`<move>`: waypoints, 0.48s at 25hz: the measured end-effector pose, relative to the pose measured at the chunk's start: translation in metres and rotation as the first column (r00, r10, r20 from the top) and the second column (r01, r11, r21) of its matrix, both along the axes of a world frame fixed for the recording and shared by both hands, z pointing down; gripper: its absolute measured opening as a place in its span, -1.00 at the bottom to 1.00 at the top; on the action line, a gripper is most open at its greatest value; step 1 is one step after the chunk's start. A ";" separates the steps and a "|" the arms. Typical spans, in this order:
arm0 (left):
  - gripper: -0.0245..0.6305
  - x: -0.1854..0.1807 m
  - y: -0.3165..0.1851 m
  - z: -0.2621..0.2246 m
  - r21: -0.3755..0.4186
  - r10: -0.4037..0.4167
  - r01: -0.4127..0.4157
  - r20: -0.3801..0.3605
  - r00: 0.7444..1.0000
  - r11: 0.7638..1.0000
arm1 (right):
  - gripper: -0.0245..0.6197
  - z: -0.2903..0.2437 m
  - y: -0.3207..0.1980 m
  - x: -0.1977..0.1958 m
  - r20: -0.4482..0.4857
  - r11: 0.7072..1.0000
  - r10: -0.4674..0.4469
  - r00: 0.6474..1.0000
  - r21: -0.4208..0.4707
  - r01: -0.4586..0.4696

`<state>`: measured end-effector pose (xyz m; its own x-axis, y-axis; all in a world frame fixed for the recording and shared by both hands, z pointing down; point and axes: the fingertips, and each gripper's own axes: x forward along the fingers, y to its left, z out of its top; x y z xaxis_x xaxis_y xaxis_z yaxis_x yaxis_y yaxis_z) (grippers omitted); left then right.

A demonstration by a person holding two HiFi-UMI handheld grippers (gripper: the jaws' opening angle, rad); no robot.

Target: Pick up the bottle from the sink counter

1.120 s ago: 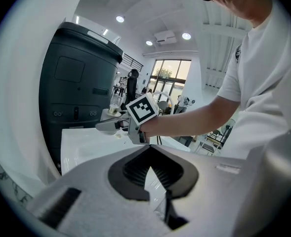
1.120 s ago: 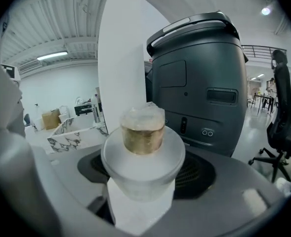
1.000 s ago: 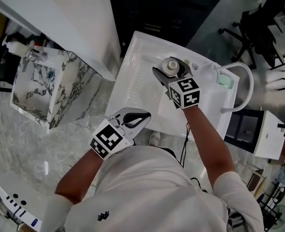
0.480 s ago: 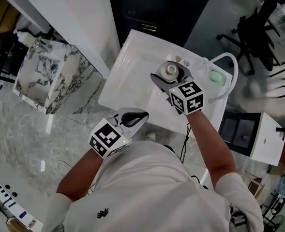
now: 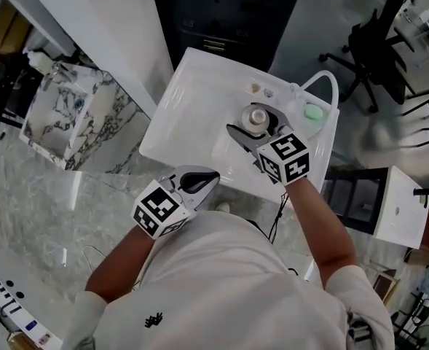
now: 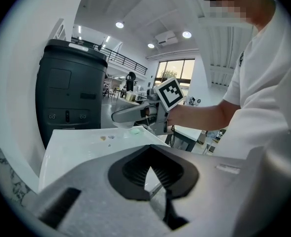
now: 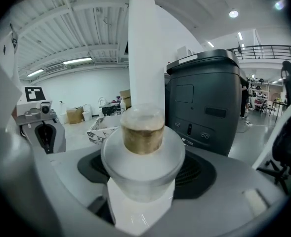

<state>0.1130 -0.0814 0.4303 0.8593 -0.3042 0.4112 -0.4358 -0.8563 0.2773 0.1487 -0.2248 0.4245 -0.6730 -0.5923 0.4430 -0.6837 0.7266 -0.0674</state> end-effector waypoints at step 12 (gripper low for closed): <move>-0.91 0.026 -0.002 -0.001 0.006 0.027 -0.027 0.002 1.000 1.000 | 0.16 -0.002 0.011 0.027 -0.003 1.000 0.002 1.000 -0.003 -0.002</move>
